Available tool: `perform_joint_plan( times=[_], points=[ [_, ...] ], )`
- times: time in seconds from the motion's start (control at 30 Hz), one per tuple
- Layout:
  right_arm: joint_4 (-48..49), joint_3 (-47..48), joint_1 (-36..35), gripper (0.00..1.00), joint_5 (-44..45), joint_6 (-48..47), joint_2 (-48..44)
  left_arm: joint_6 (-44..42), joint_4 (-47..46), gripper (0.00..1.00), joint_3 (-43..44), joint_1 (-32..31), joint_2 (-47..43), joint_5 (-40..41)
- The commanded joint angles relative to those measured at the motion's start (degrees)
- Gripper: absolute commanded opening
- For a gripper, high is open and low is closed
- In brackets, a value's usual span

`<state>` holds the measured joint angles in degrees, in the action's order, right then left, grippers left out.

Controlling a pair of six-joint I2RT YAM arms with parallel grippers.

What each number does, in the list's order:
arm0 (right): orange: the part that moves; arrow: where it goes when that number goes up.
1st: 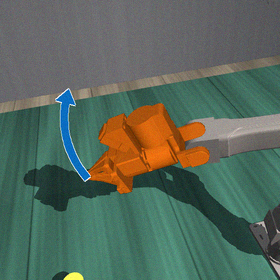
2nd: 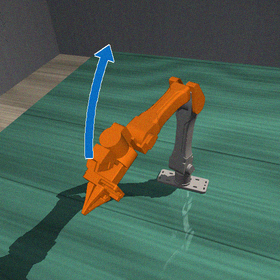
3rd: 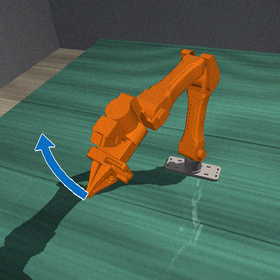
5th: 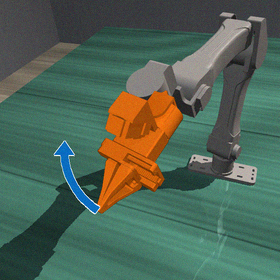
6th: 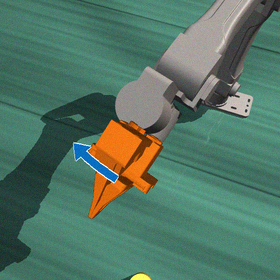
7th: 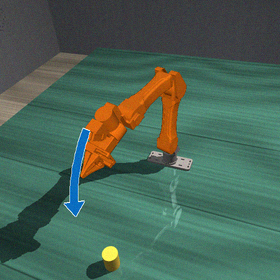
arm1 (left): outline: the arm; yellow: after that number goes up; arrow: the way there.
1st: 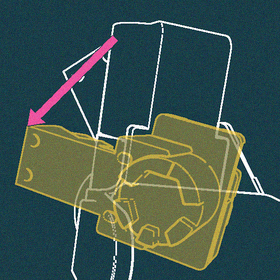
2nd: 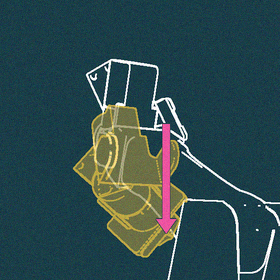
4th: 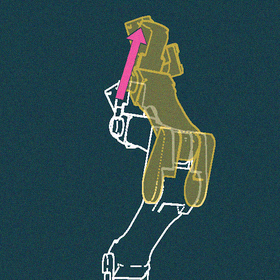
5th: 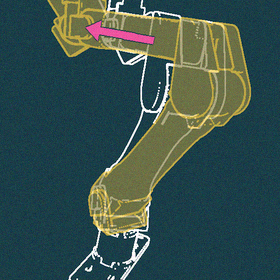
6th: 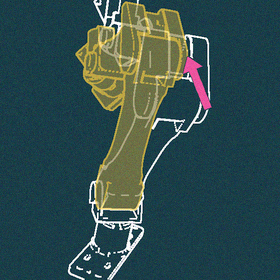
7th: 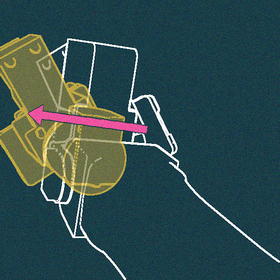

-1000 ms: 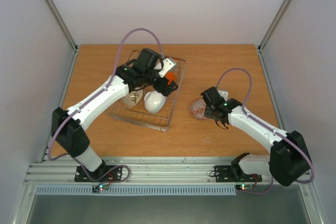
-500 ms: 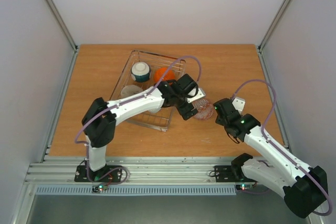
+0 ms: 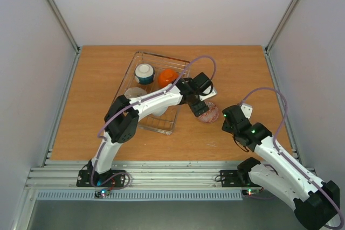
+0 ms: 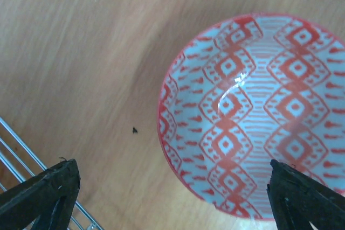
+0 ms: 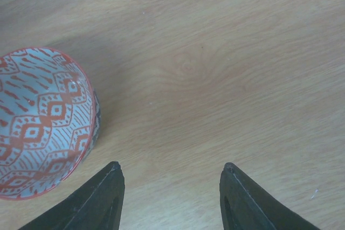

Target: Load the bowls into the dish rack

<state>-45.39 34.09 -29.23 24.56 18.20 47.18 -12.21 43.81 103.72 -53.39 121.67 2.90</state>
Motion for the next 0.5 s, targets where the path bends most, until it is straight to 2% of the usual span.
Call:
perform_joint_plan(
  times=[0.0, 0.1, 0.3, 0.47],
  points=[
    [-1.99, -0.77, 0.23, 0.50, 0.76, 0.68, -3.47, -1.30, 3.51, 0.95, 8.41, -0.05, 4.29, 1.04],
    [-3.78, -0.75, 0.23, 0.49, 1.37, 0.75, -6.16, -1.41, 5.36, 0.91, 12.37, -0.05, 7.04, 0.88],
    [-6.99, -0.08, 0.23, 0.50, 2.56, 0.29, -10.76, -1.76, 8.41, 0.72, 15.79, -0.05, 10.61, 1.14],
    [-7.30, -0.24, 0.23, 0.50, 2.62, 0.25, -11.46, -2.11, 9.72, 0.70, 15.65, -0.05, 11.29, 1.19]
  ],
)
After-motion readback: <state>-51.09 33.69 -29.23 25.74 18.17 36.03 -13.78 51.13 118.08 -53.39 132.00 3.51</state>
